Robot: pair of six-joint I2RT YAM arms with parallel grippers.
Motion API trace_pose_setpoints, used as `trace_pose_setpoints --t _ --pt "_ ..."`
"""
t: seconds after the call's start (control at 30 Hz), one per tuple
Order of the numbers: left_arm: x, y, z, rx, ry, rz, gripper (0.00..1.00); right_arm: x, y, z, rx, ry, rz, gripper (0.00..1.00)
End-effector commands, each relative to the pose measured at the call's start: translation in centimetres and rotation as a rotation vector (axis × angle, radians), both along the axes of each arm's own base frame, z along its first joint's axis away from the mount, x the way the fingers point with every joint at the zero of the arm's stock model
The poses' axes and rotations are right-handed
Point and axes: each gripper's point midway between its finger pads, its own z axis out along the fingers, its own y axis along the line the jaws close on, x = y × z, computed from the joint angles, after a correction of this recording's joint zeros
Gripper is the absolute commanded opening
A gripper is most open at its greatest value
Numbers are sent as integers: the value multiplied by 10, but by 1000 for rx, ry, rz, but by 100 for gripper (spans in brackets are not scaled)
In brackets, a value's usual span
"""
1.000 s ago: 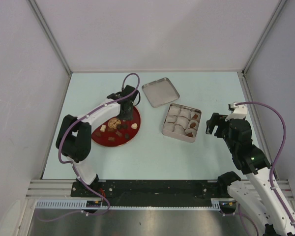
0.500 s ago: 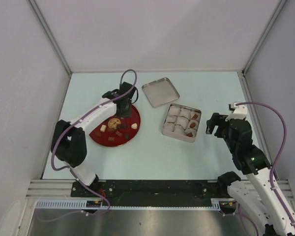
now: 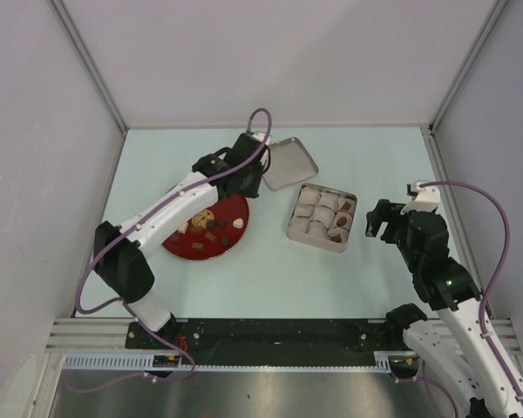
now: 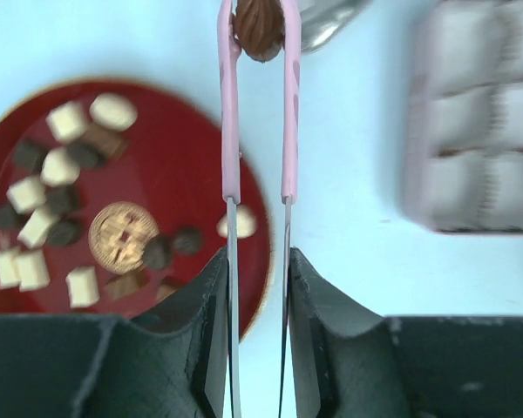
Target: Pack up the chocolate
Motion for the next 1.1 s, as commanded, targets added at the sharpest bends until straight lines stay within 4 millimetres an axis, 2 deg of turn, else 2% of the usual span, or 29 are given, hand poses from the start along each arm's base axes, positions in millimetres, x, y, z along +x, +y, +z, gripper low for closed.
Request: trace_pose_setpoints --t 0.0,0.07,0.1,0.23,0.4,0.5,0.7,1.07 --pt "-2 -60 33 -56 -84 -189 1 3 -4 15 3 -59 -19 86" --pt "-3 -80 41 -66 -107 -244 2 3 -4 15 5 -62 -20 86" --pt "-10 -94 41 -65 -108 -287 2 3 -4 14 2 -59 -22 86" --pt "-15 -135 36 -46 -128 -398 3 3 -5 16 3 -67 -25 86" --pt "-20 -171 27 -42 -132 -518 5 3 -6 16 1 -69 -32 86" --pt "-21 -183 13 -25 -115 -552 6 3 -7 16 -3 -71 -35 86" --pt "-13 -189 -14 50 -93 -572 11 4 -8 16 -5 -76 -39 86" --pt "-8 -196 -38 99 -64 -599 19 5 -10 15 -13 -75 -45 87"
